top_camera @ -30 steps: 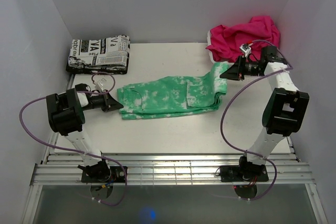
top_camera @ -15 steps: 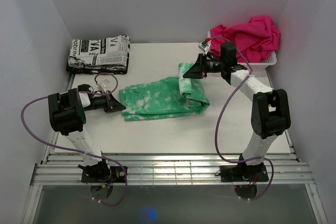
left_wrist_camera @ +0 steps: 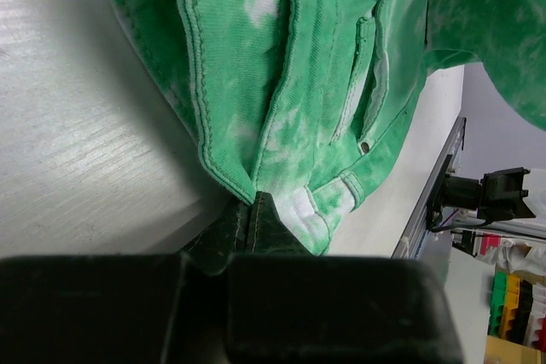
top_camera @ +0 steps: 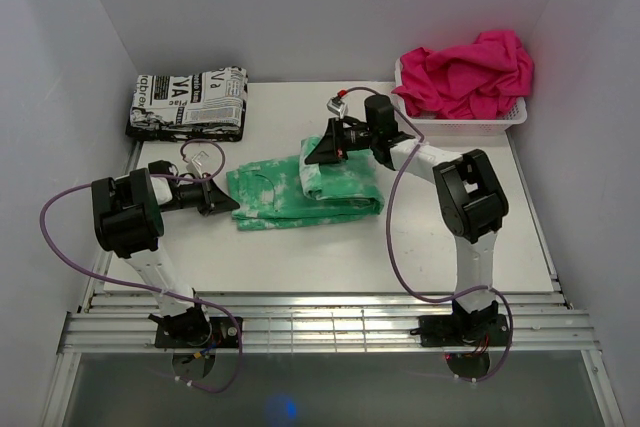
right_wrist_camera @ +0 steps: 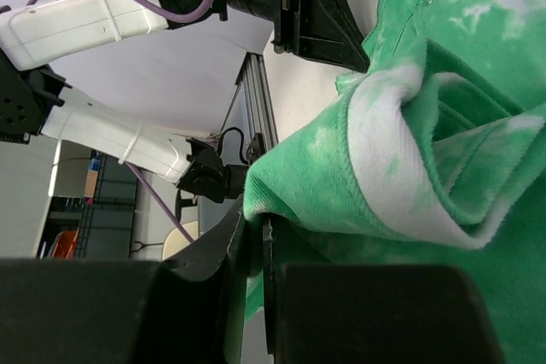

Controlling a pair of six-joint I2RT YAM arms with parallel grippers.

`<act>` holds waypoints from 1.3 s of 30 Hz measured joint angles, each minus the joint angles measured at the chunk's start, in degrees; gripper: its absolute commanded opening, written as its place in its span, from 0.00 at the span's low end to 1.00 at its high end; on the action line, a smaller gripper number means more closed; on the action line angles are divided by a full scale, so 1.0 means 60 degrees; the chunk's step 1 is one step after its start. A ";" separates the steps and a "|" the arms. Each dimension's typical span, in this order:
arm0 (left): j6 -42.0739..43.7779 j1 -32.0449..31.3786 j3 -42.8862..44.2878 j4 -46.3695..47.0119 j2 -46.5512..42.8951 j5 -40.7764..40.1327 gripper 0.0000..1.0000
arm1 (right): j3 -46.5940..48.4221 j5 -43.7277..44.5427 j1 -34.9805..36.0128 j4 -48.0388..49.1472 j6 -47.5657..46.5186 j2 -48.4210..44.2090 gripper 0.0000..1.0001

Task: Fold and stack the trousers
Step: Fold the trousers

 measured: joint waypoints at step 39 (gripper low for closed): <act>0.0244 0.0000 -0.0073 -0.0280 0.0004 0.0036 0.00 | 0.3432 0.1155 0.2648 0.1082 0.0732 0.3639 0.08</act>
